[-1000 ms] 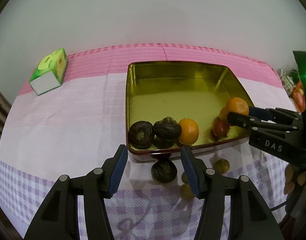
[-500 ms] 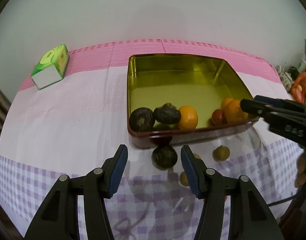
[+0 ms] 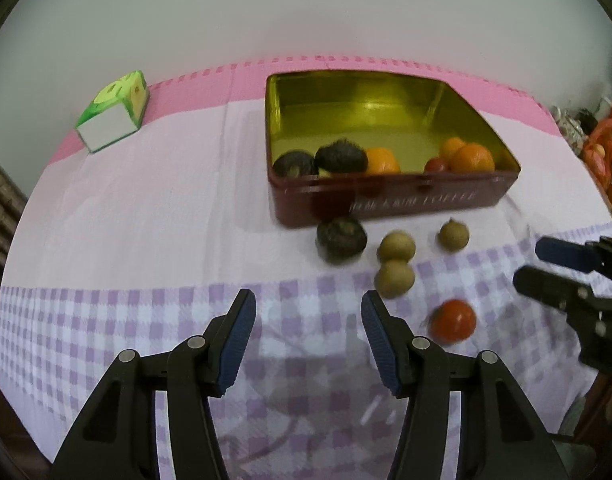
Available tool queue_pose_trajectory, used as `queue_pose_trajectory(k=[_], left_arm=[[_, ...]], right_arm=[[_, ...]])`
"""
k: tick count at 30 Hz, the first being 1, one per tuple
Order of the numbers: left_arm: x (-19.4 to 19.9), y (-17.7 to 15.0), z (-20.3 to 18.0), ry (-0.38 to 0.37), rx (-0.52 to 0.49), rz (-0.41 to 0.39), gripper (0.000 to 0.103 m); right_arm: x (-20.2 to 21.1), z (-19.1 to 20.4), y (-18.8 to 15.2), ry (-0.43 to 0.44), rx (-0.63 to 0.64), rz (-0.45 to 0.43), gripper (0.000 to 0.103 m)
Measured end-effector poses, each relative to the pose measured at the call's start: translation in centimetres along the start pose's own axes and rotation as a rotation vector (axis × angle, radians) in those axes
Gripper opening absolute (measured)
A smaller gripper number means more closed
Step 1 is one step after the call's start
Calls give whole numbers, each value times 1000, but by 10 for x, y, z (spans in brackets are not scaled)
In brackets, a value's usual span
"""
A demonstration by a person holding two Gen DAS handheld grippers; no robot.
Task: Organize fruits
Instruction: 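Grasp a red tomato with right gripper while left grasps a greenish-brown round fruit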
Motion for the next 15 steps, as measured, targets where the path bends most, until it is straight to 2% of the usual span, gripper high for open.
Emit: queue_pose_trajectory(k=[15], left_arm=[[1,-13,17,13,53,10,56]], right_arm=[[-35,40,-20,22,71,80,45]])
Point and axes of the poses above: each gripper's, at about its wrist camera, not at the fingertips, and x roughly against the way its jaws point, z to its left, y to its top, the point moved 6 cm from there along -x, roughly the way its jaws point, and after that the axes turned 1 degree about y, right-handed, at the moved point
